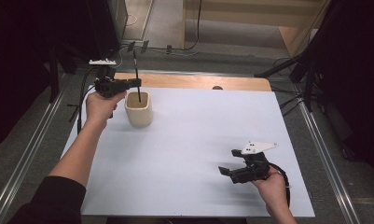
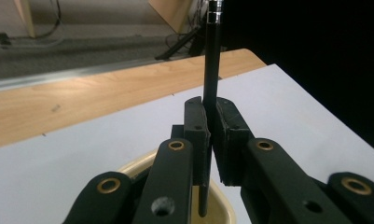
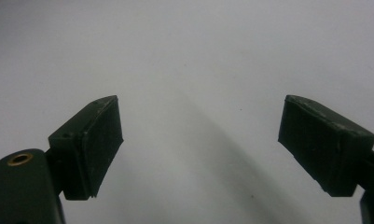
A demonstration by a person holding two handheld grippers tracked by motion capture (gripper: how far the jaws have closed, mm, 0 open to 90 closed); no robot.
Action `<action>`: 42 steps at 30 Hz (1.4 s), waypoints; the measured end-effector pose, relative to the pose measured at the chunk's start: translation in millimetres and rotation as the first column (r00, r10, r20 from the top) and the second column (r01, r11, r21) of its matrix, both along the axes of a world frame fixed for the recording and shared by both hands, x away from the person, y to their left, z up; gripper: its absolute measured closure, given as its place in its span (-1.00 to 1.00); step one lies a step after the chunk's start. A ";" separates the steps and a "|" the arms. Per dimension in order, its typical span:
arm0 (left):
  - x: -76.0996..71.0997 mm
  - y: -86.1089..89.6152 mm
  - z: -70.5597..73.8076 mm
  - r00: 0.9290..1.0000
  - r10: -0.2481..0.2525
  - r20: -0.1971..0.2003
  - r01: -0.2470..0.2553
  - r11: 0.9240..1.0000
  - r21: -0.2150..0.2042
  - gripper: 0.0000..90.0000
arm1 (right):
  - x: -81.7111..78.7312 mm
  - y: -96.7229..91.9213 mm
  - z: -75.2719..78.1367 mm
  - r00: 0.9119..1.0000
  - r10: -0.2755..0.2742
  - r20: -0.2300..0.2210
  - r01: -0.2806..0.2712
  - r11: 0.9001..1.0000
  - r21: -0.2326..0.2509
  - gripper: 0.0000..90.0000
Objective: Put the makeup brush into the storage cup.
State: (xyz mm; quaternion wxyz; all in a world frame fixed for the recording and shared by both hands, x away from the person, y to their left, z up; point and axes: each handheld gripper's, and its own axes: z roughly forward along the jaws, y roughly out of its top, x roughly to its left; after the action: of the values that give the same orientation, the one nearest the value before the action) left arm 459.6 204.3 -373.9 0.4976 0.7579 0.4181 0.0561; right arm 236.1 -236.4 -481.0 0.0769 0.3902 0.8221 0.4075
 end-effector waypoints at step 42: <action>-18.7 17.6 -18.0 0.989 -0.029 -0.145 0.042 0.995 0.091 -0.16 | 0.1 -1.0 0.5 1.000 -0.007 0.002 0.007 1.000 0.007 -0.68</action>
State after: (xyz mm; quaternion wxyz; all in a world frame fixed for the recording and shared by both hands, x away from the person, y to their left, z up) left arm 440.9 221.8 -391.9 0.4310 0.7898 0.4362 0.0119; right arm 236.2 -237.5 -480.5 0.0776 0.3930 0.8191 0.4106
